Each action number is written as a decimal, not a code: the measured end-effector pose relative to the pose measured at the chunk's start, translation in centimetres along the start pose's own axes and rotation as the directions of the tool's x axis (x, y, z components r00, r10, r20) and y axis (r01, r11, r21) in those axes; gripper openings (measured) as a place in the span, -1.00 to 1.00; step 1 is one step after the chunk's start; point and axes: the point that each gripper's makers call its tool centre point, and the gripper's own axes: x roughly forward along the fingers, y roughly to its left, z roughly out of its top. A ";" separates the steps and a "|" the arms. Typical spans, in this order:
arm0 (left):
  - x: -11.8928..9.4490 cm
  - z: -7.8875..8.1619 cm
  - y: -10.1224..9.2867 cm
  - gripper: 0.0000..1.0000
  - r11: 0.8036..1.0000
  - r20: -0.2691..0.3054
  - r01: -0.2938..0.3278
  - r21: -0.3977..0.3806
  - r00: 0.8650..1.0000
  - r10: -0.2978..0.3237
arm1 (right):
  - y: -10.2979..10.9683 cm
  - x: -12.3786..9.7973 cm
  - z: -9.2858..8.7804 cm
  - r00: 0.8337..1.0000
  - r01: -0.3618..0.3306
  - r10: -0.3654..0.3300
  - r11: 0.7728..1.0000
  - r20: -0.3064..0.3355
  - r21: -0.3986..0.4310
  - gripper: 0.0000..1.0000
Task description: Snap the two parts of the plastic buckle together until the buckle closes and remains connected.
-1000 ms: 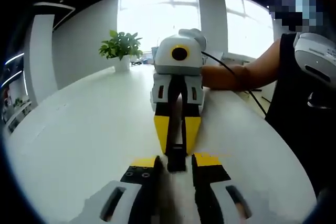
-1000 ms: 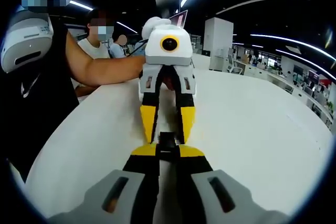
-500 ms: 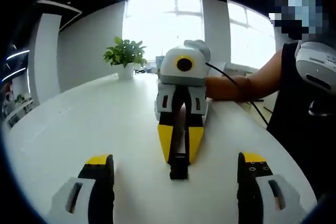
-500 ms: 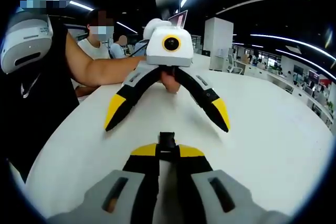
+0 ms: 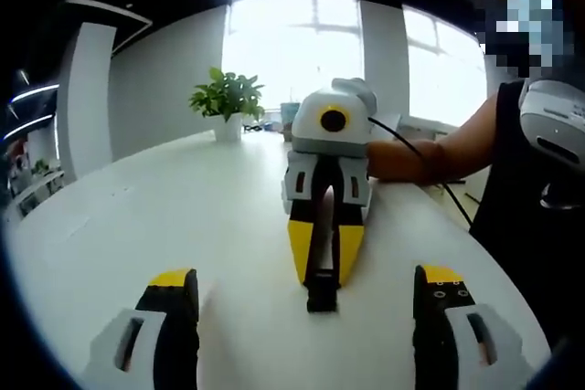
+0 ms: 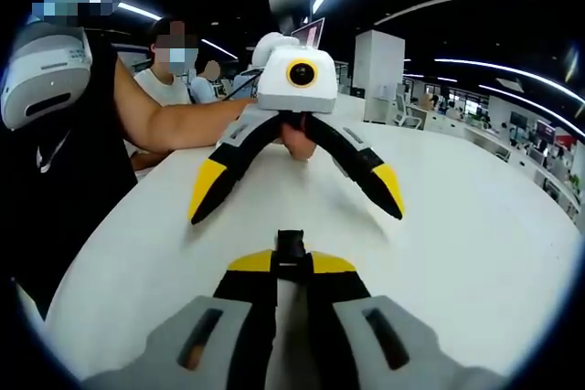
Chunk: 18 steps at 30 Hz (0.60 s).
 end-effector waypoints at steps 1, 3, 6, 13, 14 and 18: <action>0.0 0.0 0.1 0.99 1.000 0.001 -0.004 -0.002 1.000 0.004 | 0.0 0.0 0.0 1.000 -0.001 0.001 1.000 0.000 0.001 -0.82; -0.1 -0.1 0.2 0.99 1.000 0.000 -0.010 -0.004 1.000 0.010 | 0.0 0.0 0.0 1.000 -0.003 0.003 1.000 -0.002 -0.001 -0.82; -0.1 -0.1 0.4 0.99 1.000 0.002 -0.018 -0.005 1.000 0.018 | 0.1 0.1 0.0 1.000 -0.007 0.007 1.000 -0.008 -0.003 -0.82; -1.0 1.2 1.2 0.99 0.998 0.050 -0.066 0.009 0.997 0.066 | -0.2 0.2 0.1 1.000 -0.003 0.003 1.000 -0.017 -0.002 -0.82; -1.1 1.0 1.6 0.99 0.996 0.040 -0.084 0.013 0.996 0.083 | -0.3 0.3 0.2 1.000 -0.001 0.001 1.000 -0.015 -0.001 -0.82; -1.2 1.0 2.2 0.99 0.994 0.045 -0.109 0.004 0.993 0.109 | -0.7 0.2 0.5 1.000 0.009 -0.009 1.000 -0.009 0.005 -0.82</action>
